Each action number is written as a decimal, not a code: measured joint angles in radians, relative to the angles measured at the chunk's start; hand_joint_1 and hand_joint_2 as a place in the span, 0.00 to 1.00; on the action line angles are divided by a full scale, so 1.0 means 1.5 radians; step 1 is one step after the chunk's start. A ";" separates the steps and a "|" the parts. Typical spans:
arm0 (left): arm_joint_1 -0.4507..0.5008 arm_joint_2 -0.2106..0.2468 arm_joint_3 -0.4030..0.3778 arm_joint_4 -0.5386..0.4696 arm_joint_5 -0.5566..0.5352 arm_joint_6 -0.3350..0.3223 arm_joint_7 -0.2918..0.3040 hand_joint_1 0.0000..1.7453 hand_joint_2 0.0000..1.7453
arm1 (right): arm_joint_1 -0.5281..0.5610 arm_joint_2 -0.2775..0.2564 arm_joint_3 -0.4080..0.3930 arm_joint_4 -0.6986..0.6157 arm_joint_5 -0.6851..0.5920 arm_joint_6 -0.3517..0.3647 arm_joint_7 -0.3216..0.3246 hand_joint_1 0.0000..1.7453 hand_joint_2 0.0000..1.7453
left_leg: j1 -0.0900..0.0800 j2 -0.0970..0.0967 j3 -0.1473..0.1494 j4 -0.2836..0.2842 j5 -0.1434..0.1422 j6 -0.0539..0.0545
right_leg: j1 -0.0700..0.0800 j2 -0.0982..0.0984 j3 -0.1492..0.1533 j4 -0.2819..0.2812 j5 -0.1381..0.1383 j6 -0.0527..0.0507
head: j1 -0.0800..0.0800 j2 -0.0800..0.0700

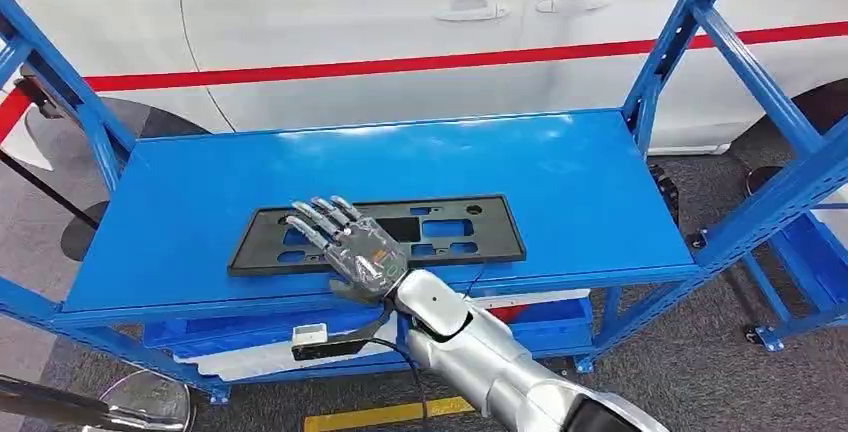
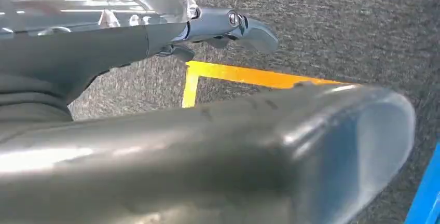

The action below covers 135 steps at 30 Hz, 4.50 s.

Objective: Take the parts from the cabinet and place them on the table.

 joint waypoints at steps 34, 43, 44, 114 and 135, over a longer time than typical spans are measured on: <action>0.001 0.004 -0.001 0.001 -0.001 -0.008 -0.011 0.00 0.00 | -0.084 -0.005 -0.066 0.234 0.169 0.024 0.239 1.00 1.00 | 0.000 -0.003 0.065 -0.128 0.037 0.011 | 0.003 0.002 -0.007 0.014 -0.004 0.014 | 0.000 0.000; -0.001 0.005 -0.001 0.001 0.000 -0.015 -0.030 0.00 0.00 | -0.085 -0.012 -0.084 0.239 0.171 0.022 0.231 1.00 1.00 | 0.000 0.000 0.060 -0.132 0.044 0.037 | -0.003 0.001 -0.091 0.188 -0.095 0.037 | 0.000 0.000; 0.000 0.005 -0.001 0.001 0.000 -0.016 -0.034 0.00 0.00 | -0.085 -0.013 -0.087 0.239 0.173 0.021 0.226 1.00 1.00 | 0.000 0.000 0.060 -0.132 0.044 0.038 | -0.003 0.001 -0.111 0.227 -0.105 0.037 | 0.000 0.000; 0.002 0.028 0.003 0.002 0.029 -0.045 -0.080 0.00 1.00 | 0.248 -0.196 -0.203 -0.711 -1.098 0.741 -0.332 1.00 1.00 | -0.004 -0.003 0.003 -0.136 0.112 0.013 | -0.001 0.002 0.059 0.007 -0.060 0.023 | 0.000 0.000; 0.005 0.025 0.002 0.002 0.012 -0.025 0.003 0.00 1.00 | 0.217 -0.266 -0.164 -0.740 -1.067 0.669 -0.332 1.00 1.00 | -0.007 0.005 0.081 -0.152 0.043 0.043 | -0.001 -0.003 -0.092 0.174 -0.106 0.036 | 0.000 0.000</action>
